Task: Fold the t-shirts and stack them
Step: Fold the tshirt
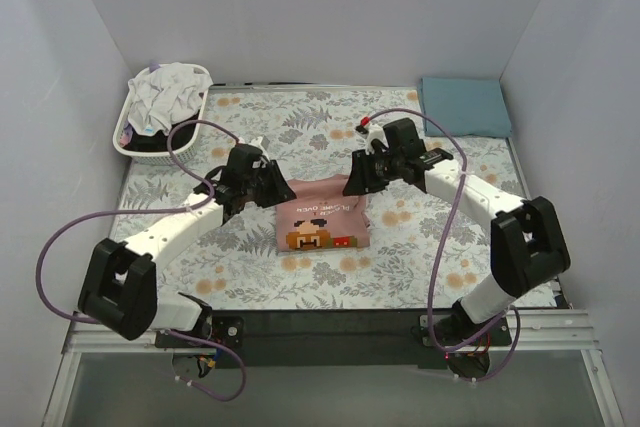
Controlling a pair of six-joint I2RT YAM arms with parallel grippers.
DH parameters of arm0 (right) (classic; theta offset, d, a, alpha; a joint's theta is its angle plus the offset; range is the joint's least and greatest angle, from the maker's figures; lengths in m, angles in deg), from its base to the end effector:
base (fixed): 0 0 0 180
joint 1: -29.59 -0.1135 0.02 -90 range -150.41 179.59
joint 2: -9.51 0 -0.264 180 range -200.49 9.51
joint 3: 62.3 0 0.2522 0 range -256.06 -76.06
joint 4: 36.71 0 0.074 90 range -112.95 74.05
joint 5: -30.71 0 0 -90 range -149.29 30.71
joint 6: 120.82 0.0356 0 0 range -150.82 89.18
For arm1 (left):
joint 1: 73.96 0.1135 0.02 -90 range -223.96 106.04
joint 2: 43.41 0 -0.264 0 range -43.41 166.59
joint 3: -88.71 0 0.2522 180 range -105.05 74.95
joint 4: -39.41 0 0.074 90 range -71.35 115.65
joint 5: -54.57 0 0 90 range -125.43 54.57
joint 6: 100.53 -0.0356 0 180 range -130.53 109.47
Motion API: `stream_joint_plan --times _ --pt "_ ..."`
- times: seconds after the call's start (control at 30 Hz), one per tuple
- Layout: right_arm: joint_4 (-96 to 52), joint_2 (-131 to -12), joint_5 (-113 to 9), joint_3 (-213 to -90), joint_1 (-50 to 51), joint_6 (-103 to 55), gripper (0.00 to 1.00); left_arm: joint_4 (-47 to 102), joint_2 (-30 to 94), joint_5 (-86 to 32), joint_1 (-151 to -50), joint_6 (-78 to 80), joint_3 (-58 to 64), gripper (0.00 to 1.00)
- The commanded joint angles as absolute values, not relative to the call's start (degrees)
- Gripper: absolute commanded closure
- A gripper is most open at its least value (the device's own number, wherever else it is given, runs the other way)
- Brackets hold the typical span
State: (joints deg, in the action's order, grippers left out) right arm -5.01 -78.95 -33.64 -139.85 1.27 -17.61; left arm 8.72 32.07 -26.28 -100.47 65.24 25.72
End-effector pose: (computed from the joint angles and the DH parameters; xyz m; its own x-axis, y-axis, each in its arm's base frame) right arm 0.2908 0.1742 0.2578 -0.7420 -0.1659 -0.6495 -0.5532 0.6988 0.4535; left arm 0.2477 -0.1299 0.2398 -0.6783 -0.7311 -0.0738 -0.4597 0.5005 -0.7336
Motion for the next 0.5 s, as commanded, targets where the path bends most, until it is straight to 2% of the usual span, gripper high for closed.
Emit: stream_joint_plan --times 0.0,0.17,0.43,0.47 --pt "-17.3 -82.9 -21.0 -138.9 1.2 -15.9 0.59 15.1 36.0 -22.1 -100.7 66.3 27.1 0.83" --pt "-21.2 -91.4 -19.8 -141.4 2.8 -15.8 0.61 17.2 45.6 -26.5 -99.9 66.6 23.0 0.92" --pt "-29.0 -103.3 -15.9 -147.2 10.4 -10.9 0.62 18.0 58.4 -25.2 -94.1 68.1 14.8 0.95" --pt "-29.4 -104.3 -15.9 -147.8 10.9 -10.3 0.62 18.0 59.6 -24.0 -93.6 68.8 14.0 0.98"
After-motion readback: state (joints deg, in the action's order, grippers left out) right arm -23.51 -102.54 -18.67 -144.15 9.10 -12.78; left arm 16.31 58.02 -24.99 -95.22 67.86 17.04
